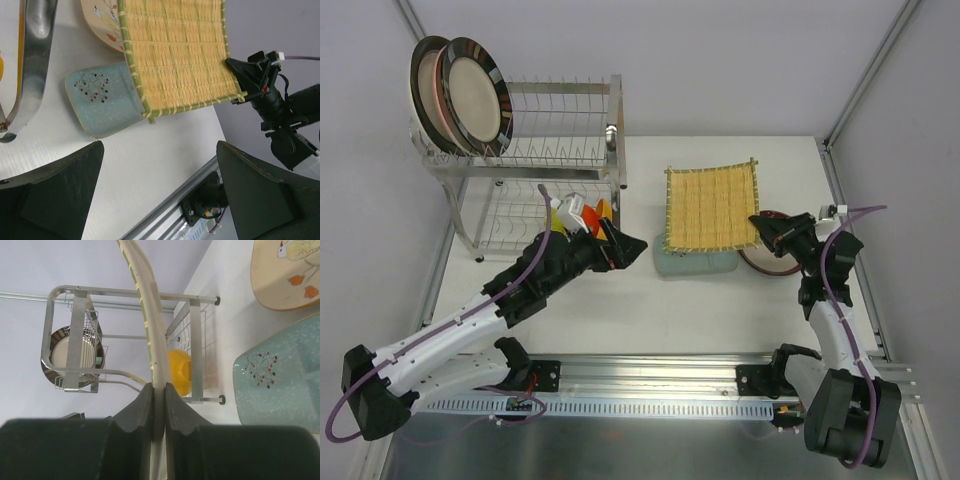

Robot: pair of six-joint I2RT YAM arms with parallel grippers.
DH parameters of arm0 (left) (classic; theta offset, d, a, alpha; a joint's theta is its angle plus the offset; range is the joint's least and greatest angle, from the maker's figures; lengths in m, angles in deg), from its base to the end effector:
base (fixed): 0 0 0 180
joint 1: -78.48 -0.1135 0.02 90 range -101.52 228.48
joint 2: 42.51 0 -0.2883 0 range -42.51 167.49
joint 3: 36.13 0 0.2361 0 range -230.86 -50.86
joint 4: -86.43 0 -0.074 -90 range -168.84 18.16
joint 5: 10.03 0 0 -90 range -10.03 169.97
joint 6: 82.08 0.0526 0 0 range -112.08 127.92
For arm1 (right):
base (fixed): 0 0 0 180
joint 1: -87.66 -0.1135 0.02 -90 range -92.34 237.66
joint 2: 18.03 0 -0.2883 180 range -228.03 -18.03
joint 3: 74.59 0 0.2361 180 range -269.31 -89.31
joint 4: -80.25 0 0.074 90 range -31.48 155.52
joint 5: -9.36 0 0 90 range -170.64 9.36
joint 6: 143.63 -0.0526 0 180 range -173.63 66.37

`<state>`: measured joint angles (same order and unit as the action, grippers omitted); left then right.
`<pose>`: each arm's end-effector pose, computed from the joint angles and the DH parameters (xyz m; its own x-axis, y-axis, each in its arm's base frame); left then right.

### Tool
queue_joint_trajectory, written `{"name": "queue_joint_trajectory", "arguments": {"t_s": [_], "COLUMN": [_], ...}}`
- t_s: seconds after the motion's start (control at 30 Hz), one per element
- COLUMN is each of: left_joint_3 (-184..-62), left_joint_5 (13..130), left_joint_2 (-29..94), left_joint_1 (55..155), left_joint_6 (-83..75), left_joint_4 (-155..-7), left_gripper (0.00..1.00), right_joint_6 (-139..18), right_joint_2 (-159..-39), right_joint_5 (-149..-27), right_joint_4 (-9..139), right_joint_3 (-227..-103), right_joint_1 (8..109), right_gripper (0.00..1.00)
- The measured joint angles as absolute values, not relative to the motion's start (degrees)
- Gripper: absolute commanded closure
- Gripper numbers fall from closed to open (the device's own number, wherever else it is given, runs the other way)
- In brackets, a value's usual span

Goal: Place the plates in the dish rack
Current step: Pass the plate from the right arm to the left

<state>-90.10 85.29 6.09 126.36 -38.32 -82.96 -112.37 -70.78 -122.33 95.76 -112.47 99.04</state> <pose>0.1312 -0.1378 0.3403 -0.5310 -0.4849 -0.6949 0.4237 0.5582 -0.7134 0.1902 -0.0026 0.2837 -0.4257 0.7368 -0.5252 -0.2712 0.4499 0.8509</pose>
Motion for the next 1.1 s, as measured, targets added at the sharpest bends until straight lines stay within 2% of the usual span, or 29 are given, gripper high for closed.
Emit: {"name": "queue_joint_trajectory", "arguments": {"t_s": [0.33,0.9,1.07,1.1], "left_joint_3": [-97.60,-102.91,-103.89,-104.37], "left_joint_5": [92.39,93.53,93.71,93.55], "left_joint_2": [16.67,21.43,22.68,23.09], "left_joint_1": [129.49,130.27,130.95,131.21], "left_joint_6": [-36.31,-34.86,-34.91,-34.89], "left_joint_4": [-86.98,-90.53,-90.63,-90.70], "left_gripper": [0.07,0.17,0.24,0.28], "right_joint_6": [-122.81,-138.03,-140.74,-141.06], "right_joint_2": [-70.76,-70.84,-71.28,-71.28], "right_joint_5": [-125.09,-130.22,-131.31,-131.47], "right_joint_4": [105.60,128.85,133.36,133.81], "right_joint_3": [-110.83,-109.08,-109.08,-109.08], "right_joint_1": [98.25,95.74,95.35,95.28], "right_gripper": [0.99,0.99,0.99,0.99]}}
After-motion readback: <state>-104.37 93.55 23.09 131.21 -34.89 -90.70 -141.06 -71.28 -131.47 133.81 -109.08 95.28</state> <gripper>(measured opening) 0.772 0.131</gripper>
